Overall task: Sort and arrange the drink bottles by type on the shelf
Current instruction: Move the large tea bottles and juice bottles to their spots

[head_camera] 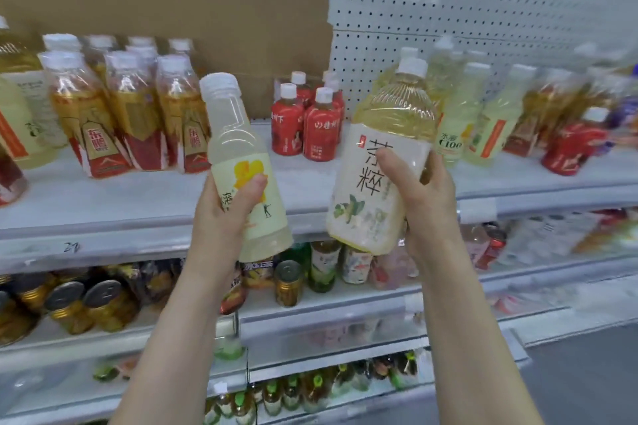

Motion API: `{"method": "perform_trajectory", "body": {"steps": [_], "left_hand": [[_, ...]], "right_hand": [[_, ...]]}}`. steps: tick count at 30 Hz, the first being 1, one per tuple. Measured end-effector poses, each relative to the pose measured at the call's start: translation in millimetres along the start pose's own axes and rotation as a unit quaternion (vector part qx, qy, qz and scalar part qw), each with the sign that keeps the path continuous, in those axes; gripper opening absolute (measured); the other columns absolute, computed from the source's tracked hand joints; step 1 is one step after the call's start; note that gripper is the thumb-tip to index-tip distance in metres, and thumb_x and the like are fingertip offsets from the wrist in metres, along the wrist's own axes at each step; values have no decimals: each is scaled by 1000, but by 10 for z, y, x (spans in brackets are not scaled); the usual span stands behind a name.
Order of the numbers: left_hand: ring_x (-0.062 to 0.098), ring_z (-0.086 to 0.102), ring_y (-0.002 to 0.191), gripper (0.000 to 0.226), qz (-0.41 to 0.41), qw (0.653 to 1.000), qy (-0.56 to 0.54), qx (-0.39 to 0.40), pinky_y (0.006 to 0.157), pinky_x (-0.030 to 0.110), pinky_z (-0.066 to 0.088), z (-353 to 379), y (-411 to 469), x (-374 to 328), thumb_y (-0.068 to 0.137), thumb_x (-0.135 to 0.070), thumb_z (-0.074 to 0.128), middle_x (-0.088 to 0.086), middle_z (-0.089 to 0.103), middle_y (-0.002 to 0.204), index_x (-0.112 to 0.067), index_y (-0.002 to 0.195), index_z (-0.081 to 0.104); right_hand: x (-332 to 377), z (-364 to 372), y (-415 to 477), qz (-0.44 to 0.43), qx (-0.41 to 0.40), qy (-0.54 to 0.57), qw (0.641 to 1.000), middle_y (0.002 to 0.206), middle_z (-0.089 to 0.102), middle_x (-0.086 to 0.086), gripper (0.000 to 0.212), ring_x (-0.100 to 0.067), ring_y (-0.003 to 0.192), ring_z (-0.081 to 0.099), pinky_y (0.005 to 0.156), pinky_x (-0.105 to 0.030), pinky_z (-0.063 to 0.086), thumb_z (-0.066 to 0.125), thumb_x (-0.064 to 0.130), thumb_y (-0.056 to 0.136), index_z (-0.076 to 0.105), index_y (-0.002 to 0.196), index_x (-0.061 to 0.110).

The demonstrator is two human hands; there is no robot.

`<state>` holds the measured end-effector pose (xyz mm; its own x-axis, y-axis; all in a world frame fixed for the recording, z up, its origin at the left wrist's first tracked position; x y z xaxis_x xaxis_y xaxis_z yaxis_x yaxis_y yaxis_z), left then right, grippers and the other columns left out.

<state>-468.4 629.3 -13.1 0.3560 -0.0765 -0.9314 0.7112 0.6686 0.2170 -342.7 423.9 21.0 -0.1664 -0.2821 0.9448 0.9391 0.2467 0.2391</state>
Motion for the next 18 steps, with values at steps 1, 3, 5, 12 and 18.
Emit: {"method": "perform_trajectory", "body": {"steps": [1,3,5,12,18], "left_hand": [[13,68,85,43,-7,1000,-2,4,75,39,58,144,-92,46,80,-35,71,-7,72,93,-23,120,62],[15,67,85,39,-16,1000,0,12,78,43,56,458,-287,139,82,-34,73,-5,71,93,-23,118,62],[16,66,84,43,-23,999,7,25,76,42,56,783,-488,233,75,-41,75,-6,70,91,-24,113,63],[7,68,79,30,-44,996,16,74,64,27,56,1892,-1158,632,83,-32,74,-12,72,87,-27,110,63],[4,71,84,34,-69,991,36,113,66,21,56,2576,-1542,858,77,-37,68,-10,72,95,-31,109,60]], "right_hand": [[22,-178,-30,-1,-4,-5,1000,110,77,-3,52,-21,98,76,80,-42,63,83,28,76,61,122,17],[83,-549,-102,2,-12,-17,1000,106,78,-2,50,-21,97,76,80,-43,62,84,30,73,62,117,19],[150,-924,-180,4,-17,-31,999,104,78,0,52,-20,95,77,77,-40,61,84,33,71,62,116,19],[348,-2226,-429,6,-51,-66,997,108,77,-4,55,-22,96,77,76,-39,62,84,34,71,62,119,17],[418,-3061,-435,18,-86,-67,994,106,77,0,52,-20,96,76,75,-36,60,86,32,73,62,118,20]]}}
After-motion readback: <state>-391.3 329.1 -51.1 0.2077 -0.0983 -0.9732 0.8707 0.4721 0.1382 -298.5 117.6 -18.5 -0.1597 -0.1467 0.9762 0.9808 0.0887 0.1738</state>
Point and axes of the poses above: each hand's wrist, its own y-axis towards the middle knuckle, its own z-axis out of the palm, x = y × z, the point moved 5 cm from there along y, towards the middle knuckle
